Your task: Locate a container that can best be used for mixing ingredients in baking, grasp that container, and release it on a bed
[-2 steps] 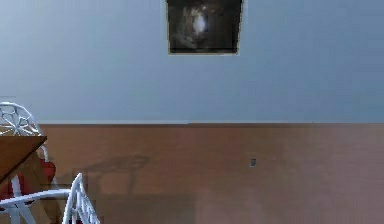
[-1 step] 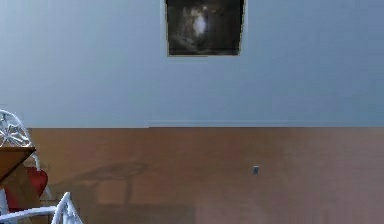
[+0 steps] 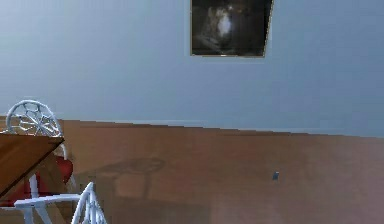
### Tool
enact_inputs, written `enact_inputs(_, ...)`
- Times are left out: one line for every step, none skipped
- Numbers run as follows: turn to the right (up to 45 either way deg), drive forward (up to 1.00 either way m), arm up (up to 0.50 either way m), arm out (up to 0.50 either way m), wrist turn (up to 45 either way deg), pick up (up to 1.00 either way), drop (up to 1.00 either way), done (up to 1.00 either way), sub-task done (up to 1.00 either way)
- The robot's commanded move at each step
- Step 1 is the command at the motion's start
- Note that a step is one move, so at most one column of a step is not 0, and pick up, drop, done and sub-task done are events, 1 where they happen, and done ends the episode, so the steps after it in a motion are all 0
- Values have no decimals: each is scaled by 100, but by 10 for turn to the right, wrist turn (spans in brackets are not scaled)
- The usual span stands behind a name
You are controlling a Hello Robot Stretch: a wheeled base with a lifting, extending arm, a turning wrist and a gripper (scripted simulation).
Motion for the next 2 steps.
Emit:
enact_inputs(0,95,0,0,0,0,0,0,0)
enact_inputs(-330,0,0,0,0,0,0,0,0)
